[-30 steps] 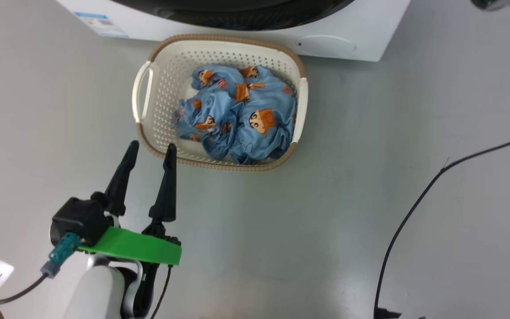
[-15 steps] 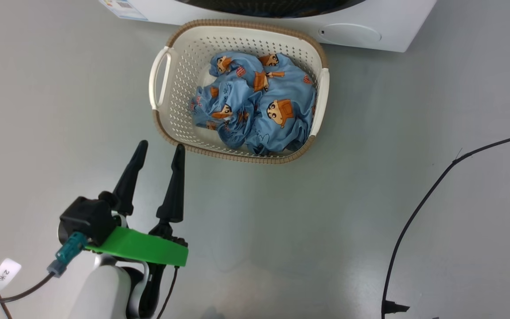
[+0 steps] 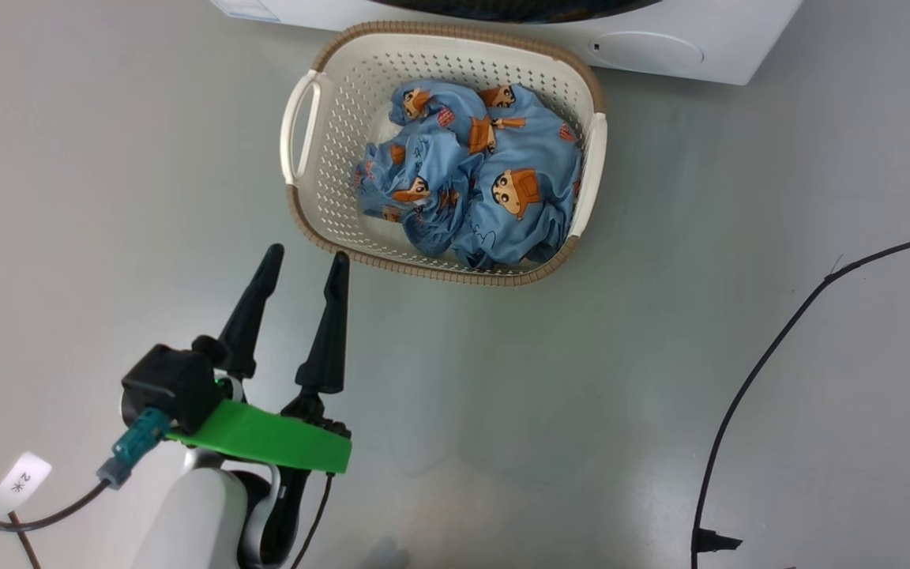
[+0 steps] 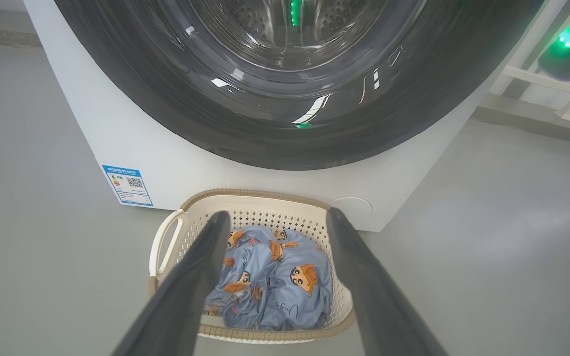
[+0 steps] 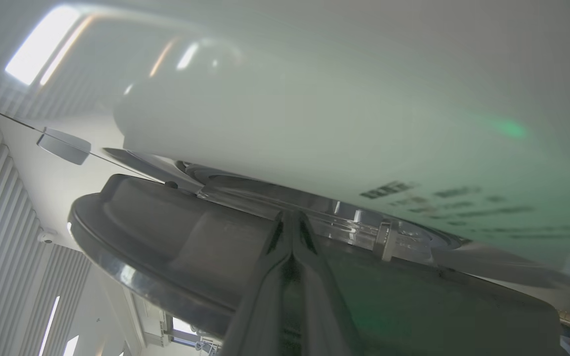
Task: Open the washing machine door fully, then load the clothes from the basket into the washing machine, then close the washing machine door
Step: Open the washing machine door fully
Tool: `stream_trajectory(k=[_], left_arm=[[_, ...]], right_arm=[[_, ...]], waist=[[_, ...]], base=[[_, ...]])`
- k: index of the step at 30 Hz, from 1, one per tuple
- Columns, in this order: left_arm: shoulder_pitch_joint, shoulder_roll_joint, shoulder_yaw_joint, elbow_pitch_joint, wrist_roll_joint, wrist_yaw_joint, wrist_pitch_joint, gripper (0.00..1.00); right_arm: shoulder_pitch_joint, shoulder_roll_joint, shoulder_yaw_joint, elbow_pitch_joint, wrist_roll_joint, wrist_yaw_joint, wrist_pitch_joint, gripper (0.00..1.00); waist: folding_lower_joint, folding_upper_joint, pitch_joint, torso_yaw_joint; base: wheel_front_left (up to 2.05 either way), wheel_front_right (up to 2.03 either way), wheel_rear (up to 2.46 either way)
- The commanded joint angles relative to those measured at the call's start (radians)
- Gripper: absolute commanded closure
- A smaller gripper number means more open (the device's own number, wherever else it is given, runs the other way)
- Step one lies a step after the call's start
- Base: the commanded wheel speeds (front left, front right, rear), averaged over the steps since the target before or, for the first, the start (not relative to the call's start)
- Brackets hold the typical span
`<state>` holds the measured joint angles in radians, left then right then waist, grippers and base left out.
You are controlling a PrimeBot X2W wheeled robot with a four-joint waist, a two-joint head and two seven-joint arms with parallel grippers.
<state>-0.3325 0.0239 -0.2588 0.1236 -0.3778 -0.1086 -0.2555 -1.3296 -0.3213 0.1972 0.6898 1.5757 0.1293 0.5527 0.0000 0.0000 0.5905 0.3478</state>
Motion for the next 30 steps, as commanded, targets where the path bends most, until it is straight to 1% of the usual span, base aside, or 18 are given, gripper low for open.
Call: stream_trajectory(k=[1, 12, 30], left_arm=[[-0.004, 0.026, 0.024, -0.028, -0.009, 0.008, -0.006, 0.00], [-0.004, 0.026, 0.019, -0.026, -0.017, 0.016, -0.006, 0.00], [0.039, 0.026, 0.049, 0.003, 0.032, 0.004, -0.006, 0.00]], right_arm=[[-0.011, 0.022, 0.007, -0.024, -0.014, 0.001, -0.002, 1.00], [0.023, 0.029, 0.036, -0.029, -0.026, 0.001, 0.015, 1.00], [0.192, 0.058, 0.108, -0.091, -0.022, 0.001, 0.059, 1.00]], waist=[[0.0000, 0.0000, -0.002, 0.004], [0.0000, 0.0000, -0.022, 0.002], [0.0000, 0.0000, -0.135, -0.055]], base=[[0.00, 0.00, 0.00], [0.00, 0.00, 0.00], [0.00, 0.00, 0.00]])
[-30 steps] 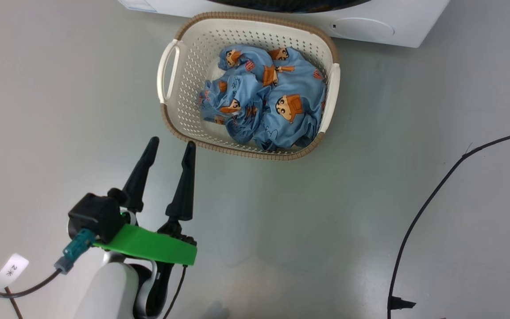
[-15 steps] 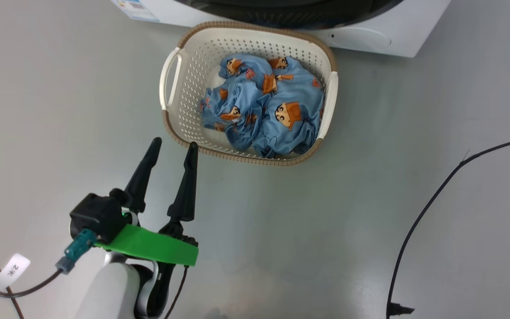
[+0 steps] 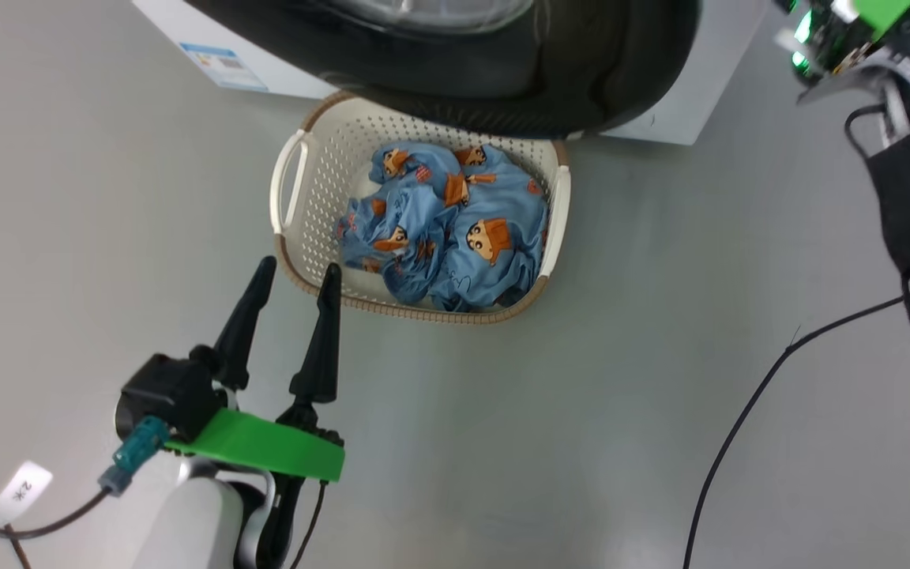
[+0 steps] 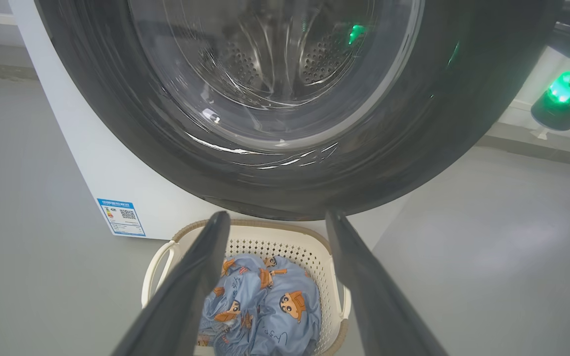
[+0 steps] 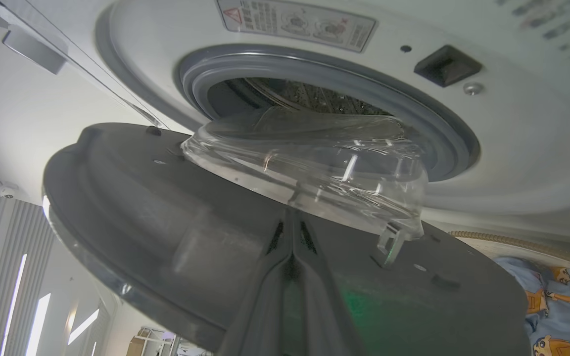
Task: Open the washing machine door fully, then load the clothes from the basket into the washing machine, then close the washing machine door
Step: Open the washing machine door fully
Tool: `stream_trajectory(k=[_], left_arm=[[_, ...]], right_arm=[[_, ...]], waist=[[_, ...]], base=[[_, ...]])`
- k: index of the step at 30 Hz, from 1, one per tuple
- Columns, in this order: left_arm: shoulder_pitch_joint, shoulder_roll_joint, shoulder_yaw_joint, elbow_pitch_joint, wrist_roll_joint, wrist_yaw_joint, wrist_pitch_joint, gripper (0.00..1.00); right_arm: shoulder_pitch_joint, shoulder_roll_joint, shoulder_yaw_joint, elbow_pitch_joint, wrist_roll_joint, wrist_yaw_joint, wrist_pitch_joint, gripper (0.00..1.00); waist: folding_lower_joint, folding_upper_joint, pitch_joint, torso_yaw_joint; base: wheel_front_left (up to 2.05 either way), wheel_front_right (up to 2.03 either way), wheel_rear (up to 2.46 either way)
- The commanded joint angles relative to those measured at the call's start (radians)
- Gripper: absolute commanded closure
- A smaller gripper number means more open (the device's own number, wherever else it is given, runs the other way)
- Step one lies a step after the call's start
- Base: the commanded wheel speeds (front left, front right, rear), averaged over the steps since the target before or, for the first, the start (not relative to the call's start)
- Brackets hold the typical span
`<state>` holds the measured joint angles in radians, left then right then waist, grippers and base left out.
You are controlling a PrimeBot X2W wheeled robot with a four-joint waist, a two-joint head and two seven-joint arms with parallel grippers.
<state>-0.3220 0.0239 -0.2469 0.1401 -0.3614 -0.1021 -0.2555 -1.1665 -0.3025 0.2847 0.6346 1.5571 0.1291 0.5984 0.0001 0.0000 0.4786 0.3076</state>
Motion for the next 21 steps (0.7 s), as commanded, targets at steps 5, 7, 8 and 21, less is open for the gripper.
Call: stream_trajectory(k=[5, 7, 8, 21], left_arm=[[0.055, 0.026, 0.046, 0.000, 0.035, -0.009, -0.006, 0.00], [0.065, 0.026, 0.046, 0.004, 0.043, -0.012, -0.006, 0.00], [0.069, 0.026, 0.047, 0.005, 0.046, -0.013, -0.006, 0.00], [0.107, 0.026, 0.058, 0.016, 0.068, -0.023, -0.006, 0.00]], right_arm=[[0.081, 0.052, 0.043, -0.053, -0.001, 0.002, 0.028, 1.00], [0.102, 0.056, 0.053, -0.059, -0.001, 0.002, 0.033, 1.00], [0.112, 0.059, 0.056, -0.063, 0.000, 0.002, 0.035, 1.00], [0.219, 0.087, 0.093, -0.120, 0.013, 0.002, 0.059, 1.00]], waist=[[-0.0001, 0.0000, -0.069, -0.030], [-0.0001, 0.0000, -0.085, -0.033], [-0.0001, 0.0000, -0.092, -0.034], [-0.0001, 0.0000, -0.162, -0.031]], base=[[0.00, 0.00, 0.00], [0.00, 0.00, 0.00], [0.00, 0.00, 0.00], [0.00, 0.00, 0.00]])
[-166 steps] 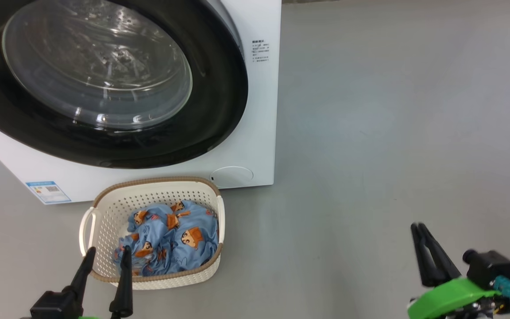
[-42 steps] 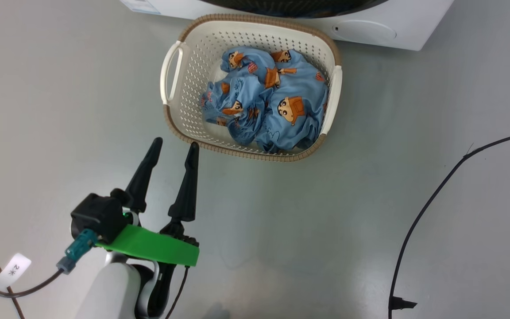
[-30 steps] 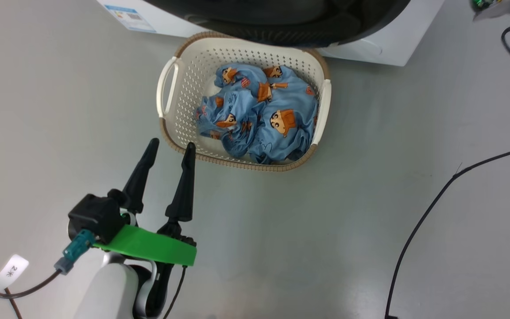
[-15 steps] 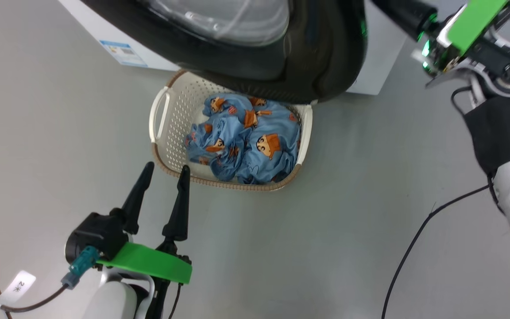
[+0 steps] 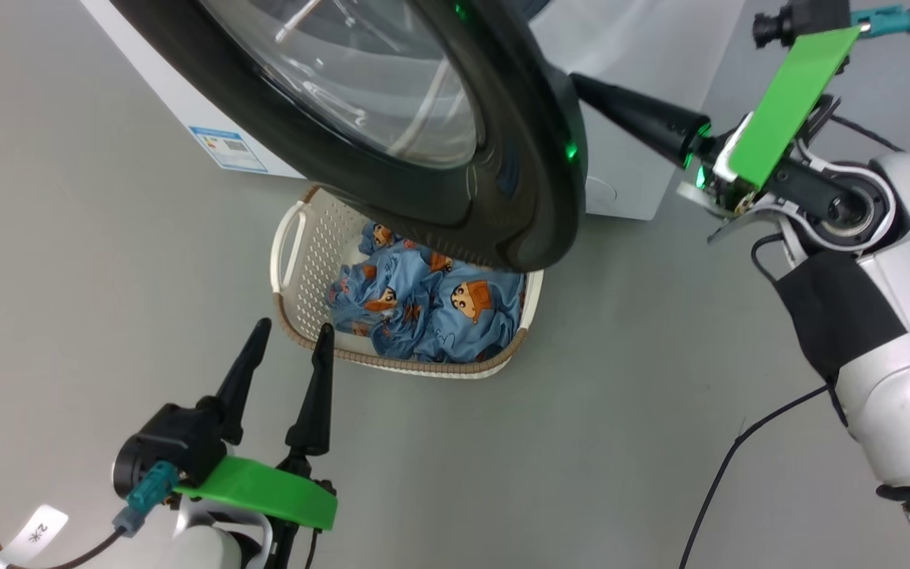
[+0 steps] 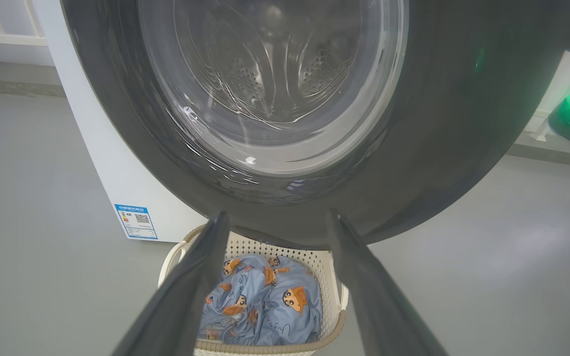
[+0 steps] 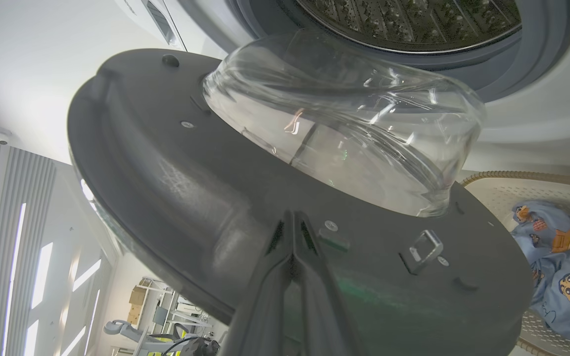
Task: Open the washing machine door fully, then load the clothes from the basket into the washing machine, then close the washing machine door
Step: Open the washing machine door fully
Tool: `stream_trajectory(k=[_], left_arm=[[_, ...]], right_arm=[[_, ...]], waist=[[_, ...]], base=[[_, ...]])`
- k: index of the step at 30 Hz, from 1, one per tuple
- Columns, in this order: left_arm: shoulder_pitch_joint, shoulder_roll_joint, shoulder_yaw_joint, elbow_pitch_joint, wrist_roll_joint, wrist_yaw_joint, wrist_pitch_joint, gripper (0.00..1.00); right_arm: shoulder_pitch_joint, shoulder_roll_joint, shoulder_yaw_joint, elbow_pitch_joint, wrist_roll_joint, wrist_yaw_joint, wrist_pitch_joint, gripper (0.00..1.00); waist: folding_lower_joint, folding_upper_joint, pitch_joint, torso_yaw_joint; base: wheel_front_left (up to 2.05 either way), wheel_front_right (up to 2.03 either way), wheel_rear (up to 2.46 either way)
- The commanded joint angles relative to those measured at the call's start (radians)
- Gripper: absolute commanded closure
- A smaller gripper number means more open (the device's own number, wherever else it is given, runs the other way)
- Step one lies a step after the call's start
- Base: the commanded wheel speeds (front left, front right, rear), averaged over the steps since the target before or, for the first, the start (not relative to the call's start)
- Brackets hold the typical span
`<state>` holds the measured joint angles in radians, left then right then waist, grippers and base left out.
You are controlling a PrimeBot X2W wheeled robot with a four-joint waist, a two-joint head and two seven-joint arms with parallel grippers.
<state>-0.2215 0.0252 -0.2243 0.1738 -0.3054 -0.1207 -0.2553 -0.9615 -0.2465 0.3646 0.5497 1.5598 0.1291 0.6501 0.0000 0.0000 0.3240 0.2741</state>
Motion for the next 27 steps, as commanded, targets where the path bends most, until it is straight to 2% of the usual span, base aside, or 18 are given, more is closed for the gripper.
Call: stream_trajectory(k=[1, 16, 27], left_arm=[[0.010, 0.025, 0.037, -0.018, 0.013, -0.005, -0.006, 0.00], [0.060, 0.025, 0.054, -0.017, 0.011, -0.007, -0.006, 0.00], [0.078, 0.025, 0.046, -0.022, 0.002, -0.006, -0.006, 0.00]], right_arm=[[0.022, 0.033, 0.018, -0.039, 0.011, 0.002, 0.011, 1.00], [0.130, 0.060, 0.062, -0.076, 0.015, 0.002, 0.046, 1.00], [0.161, 0.087, 0.084, -0.079, 0.014, 0.002, 0.059, 1.00]], waist=[[0.0000, 0.0000, -0.013, 0.003], [0.0000, 0.0000, -0.089, 0.039], [0.0000, 0.0000, -0.101, 0.081]], base=[[0.00, 0.00, 0.00], [0.00, 0.00, 0.00], [0.00, 0.00, 0.00]])
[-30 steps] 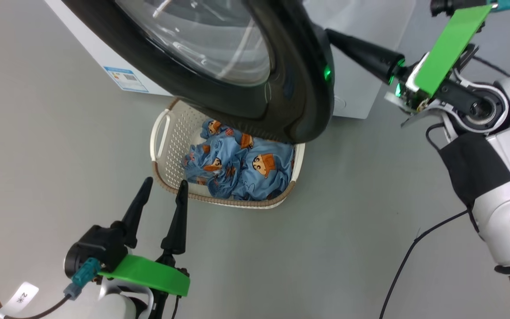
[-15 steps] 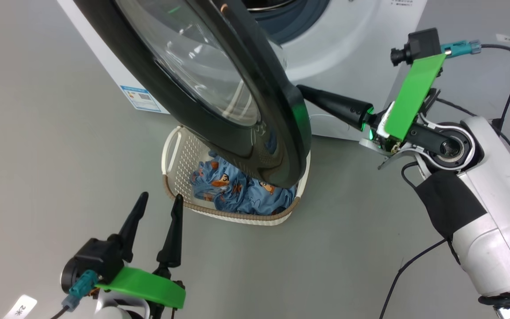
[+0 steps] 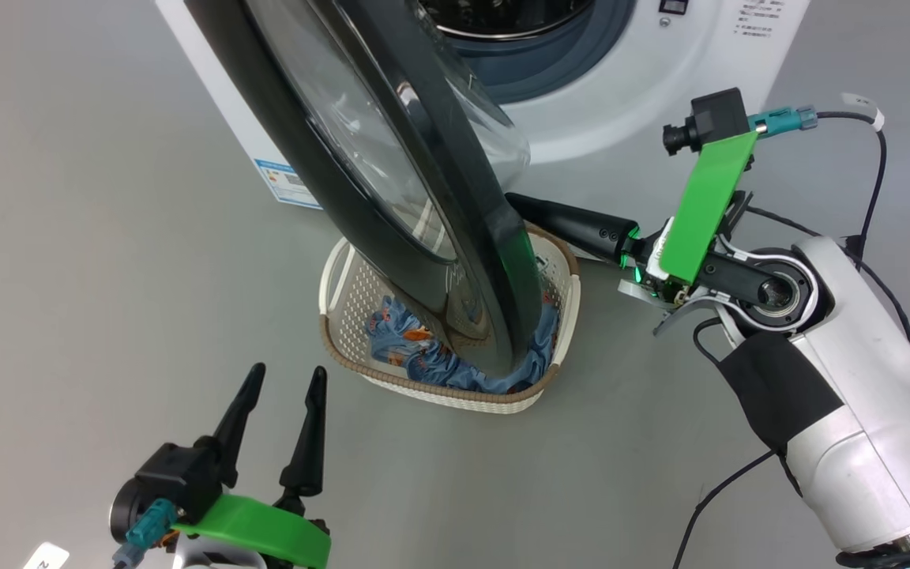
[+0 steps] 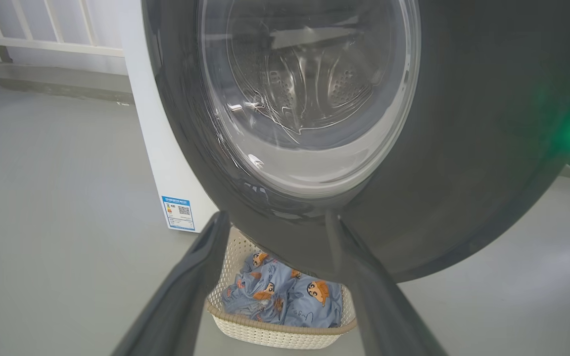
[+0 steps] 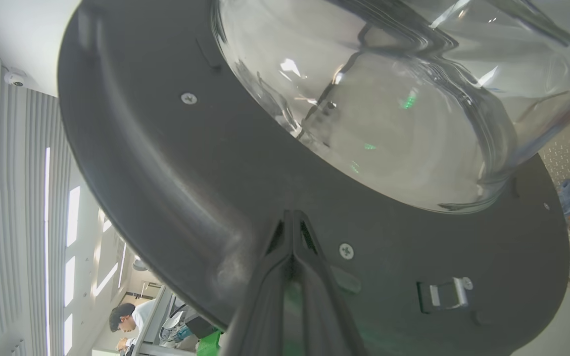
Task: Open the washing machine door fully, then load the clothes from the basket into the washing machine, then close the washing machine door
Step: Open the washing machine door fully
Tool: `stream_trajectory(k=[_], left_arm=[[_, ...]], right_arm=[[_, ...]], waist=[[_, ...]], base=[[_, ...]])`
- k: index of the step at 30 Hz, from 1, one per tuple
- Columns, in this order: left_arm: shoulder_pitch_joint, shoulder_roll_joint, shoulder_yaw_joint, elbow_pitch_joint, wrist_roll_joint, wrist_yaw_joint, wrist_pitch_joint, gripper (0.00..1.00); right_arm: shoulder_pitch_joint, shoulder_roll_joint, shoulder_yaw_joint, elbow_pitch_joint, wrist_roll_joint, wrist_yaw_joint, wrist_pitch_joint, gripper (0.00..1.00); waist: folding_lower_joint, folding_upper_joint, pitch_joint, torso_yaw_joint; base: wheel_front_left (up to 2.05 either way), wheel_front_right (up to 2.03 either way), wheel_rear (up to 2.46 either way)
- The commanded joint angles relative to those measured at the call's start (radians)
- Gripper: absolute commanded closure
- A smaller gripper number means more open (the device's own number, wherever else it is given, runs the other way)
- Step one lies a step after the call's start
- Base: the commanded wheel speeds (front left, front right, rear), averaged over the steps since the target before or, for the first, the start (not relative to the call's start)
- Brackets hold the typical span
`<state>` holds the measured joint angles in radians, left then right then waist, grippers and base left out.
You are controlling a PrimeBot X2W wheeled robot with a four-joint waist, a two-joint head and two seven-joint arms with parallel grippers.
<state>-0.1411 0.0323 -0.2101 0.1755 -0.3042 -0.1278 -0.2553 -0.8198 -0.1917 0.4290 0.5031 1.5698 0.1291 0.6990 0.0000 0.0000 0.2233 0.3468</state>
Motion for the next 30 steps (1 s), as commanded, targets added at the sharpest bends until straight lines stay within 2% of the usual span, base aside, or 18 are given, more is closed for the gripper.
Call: stream_trajectory(k=[1, 19, 30], left_arm=[[-0.002, 0.018, 0.032, -0.024, 0.000, 0.001, -0.006, 0.00], [0.019, 0.018, 0.033, -0.027, 0.008, 0.002, -0.006, 0.00], [0.020, 0.018, 0.040, -0.024, 0.009, 0.007, -0.006, 0.00]], right_arm=[[0.021, 0.036, 0.021, -0.033, 0.005, 0.002, 0.013, 1.00], [0.071, 0.096, 0.061, -0.043, 0.011, 0.002, 0.023, 1.00], [0.099, 0.107, 0.067, -0.041, 0.002, 0.002, 0.006, 1.00]], waist=[[0.0000, 0.0000, -0.001, 0.011], [0.0000, 0.0000, -0.034, 0.055], [0.0000, 0.0000, -0.055, 0.039]], base=[[0.00, 0.00, 0.00], [0.00, 0.00, 0.00], [0.00, 0.00, 0.00]])
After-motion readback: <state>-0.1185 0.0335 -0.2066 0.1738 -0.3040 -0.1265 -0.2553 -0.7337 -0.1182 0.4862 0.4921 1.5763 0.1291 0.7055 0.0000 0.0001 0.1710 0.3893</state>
